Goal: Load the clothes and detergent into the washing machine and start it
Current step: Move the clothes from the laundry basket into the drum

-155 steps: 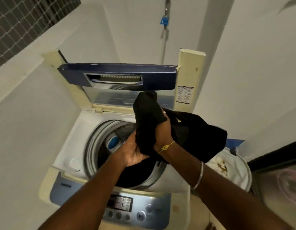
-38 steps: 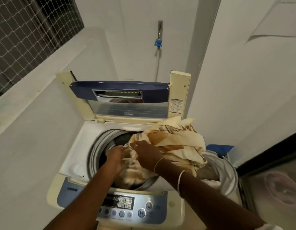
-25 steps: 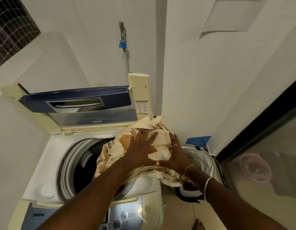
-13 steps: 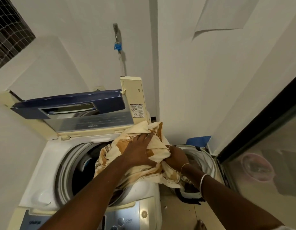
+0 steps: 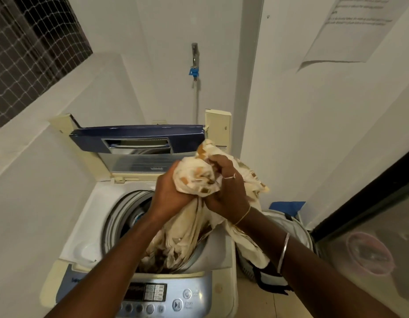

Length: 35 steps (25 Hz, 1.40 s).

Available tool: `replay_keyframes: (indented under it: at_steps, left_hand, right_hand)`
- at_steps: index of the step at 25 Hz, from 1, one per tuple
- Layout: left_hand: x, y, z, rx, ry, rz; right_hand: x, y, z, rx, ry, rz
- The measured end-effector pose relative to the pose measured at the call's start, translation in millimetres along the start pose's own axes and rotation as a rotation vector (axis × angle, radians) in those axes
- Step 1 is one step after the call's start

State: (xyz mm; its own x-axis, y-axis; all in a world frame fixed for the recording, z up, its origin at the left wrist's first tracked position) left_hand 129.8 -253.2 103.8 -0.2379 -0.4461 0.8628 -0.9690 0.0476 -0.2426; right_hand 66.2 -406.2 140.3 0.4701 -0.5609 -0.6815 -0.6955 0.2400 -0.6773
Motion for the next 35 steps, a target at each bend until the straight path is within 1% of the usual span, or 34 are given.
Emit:
replay_keyframes:
  at_steps: [2,3,4,5,8,9,10,11,13,14,15,17,18,20,22,24,25,26,28,29,30,31,32,33,35]
  left_hand:
    - [-12.3,-1.0,-26.5,0.089,0.094,-0.099]
    - [-21.3,0.9,-37.0,0.124,0.148,-0.149]
    - [-31.0,3.7,-50.1,0.164,0.210,-0.165]
    - [-41.0,6.2,-63.6,0.200,0.266,-0.175]
    - [-71.8,14.2,-88.9,0.274,0.378,-0.244]
    - [-82.1,17.7,-90.9,0.286,0.406,-0.287]
    - [-92.1,20.3,-89.6,0.292,0.442,-0.335]
    - [-106.5,25.2,-89.8,0.296,0.478,-0.393]
    - [-131.8,33.3,-88.9,0.297,0.555,-0.505]
    - [-142.6,37.6,-88.1,0.270,0.580,-0.549]
    - [-150.2,41.7,-87.0,0.215,0.566,-0.578]
    - [-155.3,49.3,-85.1,0.100,0.486,-0.631]
    - [-155.2,51.2,-86.5,0.078,0.448,-0.664]
    - [-154.6,49.6,-96.9,0.100,0.382,-0.668]
    - [-152.4,43.9,-110.4,0.136,0.314,-0.611]
    - [-150.2,44.0,-123.8,0.174,0.223,-0.568]
    - [-151.3,46.6,-129.6,0.202,0.156,-0.571]
    - [-158.0,49.5,-134.5,0.213,0.094,-0.583]
    - [-167.9,53.7,-137.2,0.167,-0.009,-0.591]
    - [-175.7,55.6,-135.5,0.118,-0.059,-0.611]
    - [-181.7,57.0,-130.6,0.068,-0.076,-0.634]
    - [-186.2,58.8,-123.0,0.014,-0.109,-0.667]
    - [-191.1,60.5,-113.7,-0.041,-0.128,-0.663]
    - [-191.6,62.2,-102.9,-0.083,-0.153,-0.632]
    - [-189.5,63.4,-76.1,-0.130,-0.165,-0.537]
  right_hand:
    - [-5.1,7.7,12.9,0.010,-0.033,-0.163]
    - [5.3,18.8,18.6,-0.029,0.004,-0.150]
    - [23.1,33.4,23.4,-0.088,0.075,-0.074]
    - [46.3,51.0,26.8,-0.158,0.205,0.032]
    - [107.8,104.5,32.5,-0.444,0.738,0.305]
    - [115.3,110.5,34.2,-0.516,0.814,0.350]
    - [116.0,106.1,34.2,-0.537,0.823,0.365]
    - [112.2,96.7,38.5,-0.513,0.791,0.347]
    - [95.5,69.3,43.7,-0.382,0.672,0.328]
    - [83.3,53.0,45.4,-0.292,0.558,0.358]
    - [73.2,37.1,51.4,-0.220,0.406,0.440]
    - [48.5,0.6,71.3,-0.120,0.103,0.588]
    - [33.4,-20.1,84.8,-0.077,-0.002,0.603]
    - [-2.3,-54.8,112.6,0.010,-0.221,0.663]
    - [-31.2,-68.1,140.9,0.043,-0.437,0.735]
    - [-38.5,-50.8,164.8,-0.024,-0.560,0.759]
    - [-30.9,-32.4,176.4,-0.127,-0.551,0.745]
    - [-19.0,-10.8,187.7,-0.264,-0.489,0.705]
    - [10.1,38.0,197.6,-0.609,-0.223,0.587]
    - [24.5,59.5,195.0,-0.709,-0.095,0.544]
    - [37.7,73.8,186.8,-0.698,-0.020,0.504]
    - [48.8,80.6,175.0,-0.602,0.027,0.475]
    - [58.9,84.4,158.8,-0.473,0.060,0.444]
    - [67.2,85.8,141.3,-0.367,0.109,0.410]
    - [84.3,88.3,106.1,-0.262,0.266,0.333]
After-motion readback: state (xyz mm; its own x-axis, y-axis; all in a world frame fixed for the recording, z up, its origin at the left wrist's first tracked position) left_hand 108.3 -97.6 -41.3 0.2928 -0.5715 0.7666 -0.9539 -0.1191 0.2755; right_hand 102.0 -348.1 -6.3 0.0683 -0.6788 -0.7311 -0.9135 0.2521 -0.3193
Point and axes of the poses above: each hand's wrist, its own y-axis away from the middle knuckle, its own z-axis out of the palm, x = y × z, the point moved 5 cm from there along -y, towards the middle knuckle, and after that the axes turned 11 degrees about x, right-handed, at the moved point
